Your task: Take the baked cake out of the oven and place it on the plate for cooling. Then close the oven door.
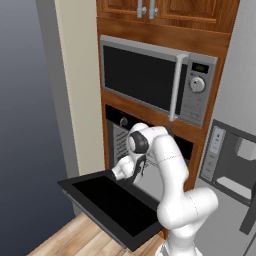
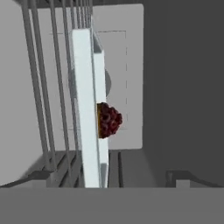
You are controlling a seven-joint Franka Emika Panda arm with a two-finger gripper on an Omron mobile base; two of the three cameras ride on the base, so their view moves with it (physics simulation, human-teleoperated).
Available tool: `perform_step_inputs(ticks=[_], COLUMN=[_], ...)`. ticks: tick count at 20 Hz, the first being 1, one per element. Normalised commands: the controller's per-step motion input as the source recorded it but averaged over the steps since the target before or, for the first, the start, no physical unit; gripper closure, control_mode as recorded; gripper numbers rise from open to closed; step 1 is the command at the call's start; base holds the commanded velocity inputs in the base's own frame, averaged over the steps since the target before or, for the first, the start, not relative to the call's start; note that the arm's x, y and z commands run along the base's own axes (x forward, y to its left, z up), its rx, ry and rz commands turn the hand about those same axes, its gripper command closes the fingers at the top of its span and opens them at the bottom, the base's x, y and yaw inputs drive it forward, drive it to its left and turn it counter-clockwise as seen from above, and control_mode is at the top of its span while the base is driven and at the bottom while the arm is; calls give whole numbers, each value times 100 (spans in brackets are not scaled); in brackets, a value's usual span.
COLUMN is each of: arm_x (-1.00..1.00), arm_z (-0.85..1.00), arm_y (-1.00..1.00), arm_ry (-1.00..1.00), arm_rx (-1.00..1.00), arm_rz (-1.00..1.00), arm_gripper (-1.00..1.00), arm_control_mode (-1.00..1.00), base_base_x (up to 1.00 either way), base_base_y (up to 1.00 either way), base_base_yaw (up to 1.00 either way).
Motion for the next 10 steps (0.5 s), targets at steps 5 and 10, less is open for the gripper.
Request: perform_step_inputs(ticks=[5,10], arm_x=[56,53], arm_z=[-38,-46], arm_y=[-24,-27], arm_ry=[1,4], arm_rx=[0,0], arm_rz=[0,0], arm_gripper=[-100,-100], arm_control_mode=[-100,-100], base_base_x=[0,0], base_base_y=[0,0], base_base_yaw=[0,0])
